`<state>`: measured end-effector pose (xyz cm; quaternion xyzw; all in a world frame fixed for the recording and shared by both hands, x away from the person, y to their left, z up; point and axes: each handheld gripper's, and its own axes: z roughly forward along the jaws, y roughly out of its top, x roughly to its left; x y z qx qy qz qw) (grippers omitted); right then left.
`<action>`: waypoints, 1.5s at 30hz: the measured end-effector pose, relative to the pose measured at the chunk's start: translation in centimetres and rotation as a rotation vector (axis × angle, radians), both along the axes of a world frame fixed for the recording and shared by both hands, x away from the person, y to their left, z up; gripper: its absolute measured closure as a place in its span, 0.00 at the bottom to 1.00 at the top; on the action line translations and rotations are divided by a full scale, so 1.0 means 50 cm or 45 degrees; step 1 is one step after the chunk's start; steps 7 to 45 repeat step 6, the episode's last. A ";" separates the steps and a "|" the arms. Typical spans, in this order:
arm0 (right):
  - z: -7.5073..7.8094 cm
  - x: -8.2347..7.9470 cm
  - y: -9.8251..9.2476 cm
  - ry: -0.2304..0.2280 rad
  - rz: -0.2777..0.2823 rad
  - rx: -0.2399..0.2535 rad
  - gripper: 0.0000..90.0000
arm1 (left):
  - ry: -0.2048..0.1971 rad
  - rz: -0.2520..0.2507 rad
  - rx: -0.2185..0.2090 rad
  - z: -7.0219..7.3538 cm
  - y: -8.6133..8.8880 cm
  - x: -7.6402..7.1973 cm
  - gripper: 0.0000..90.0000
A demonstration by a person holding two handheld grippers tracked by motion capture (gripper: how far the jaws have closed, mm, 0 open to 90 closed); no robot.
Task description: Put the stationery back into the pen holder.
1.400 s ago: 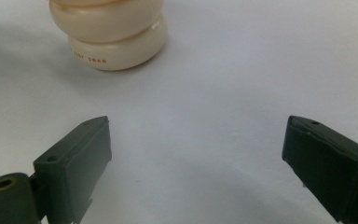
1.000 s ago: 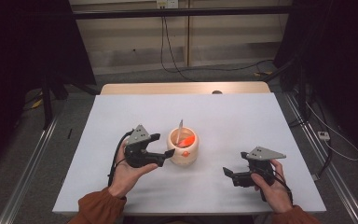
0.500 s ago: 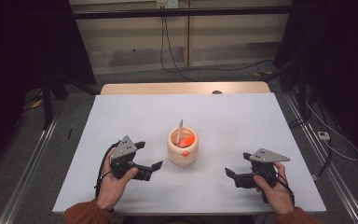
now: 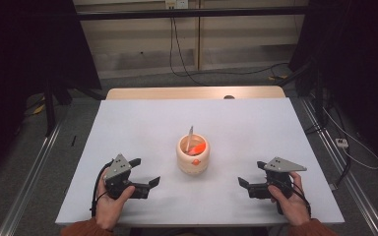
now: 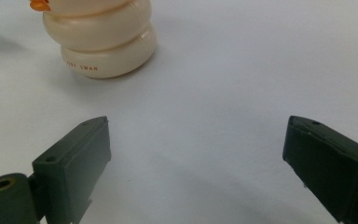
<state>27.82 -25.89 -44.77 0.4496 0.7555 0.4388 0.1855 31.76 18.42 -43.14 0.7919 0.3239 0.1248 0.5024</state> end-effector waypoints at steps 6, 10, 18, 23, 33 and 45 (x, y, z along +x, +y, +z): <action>-0.001 0.001 -0.002 -0.004 0.000 0.003 0.08 | -0.005 0.017 0.000 0.000 0.000 0.004 0.06; -0.001 0.001 -0.002 -0.004 0.000 0.003 0.08 | -0.005 0.017 0.000 0.000 0.000 0.004 0.06; -0.001 0.001 -0.002 -0.004 0.000 0.003 0.08 | -0.005 0.017 0.000 0.000 0.000 0.004 0.06; -0.001 0.001 -0.002 -0.004 0.000 0.003 0.08 | -0.005 0.017 0.000 0.000 0.000 0.004 0.06; -0.001 0.001 -0.002 -0.004 0.000 0.003 0.08 | -0.005 0.017 0.000 0.000 0.000 0.004 0.06; -0.001 0.001 -0.002 -0.004 0.000 0.003 0.08 | -0.005 0.017 0.000 0.000 0.000 0.004 0.06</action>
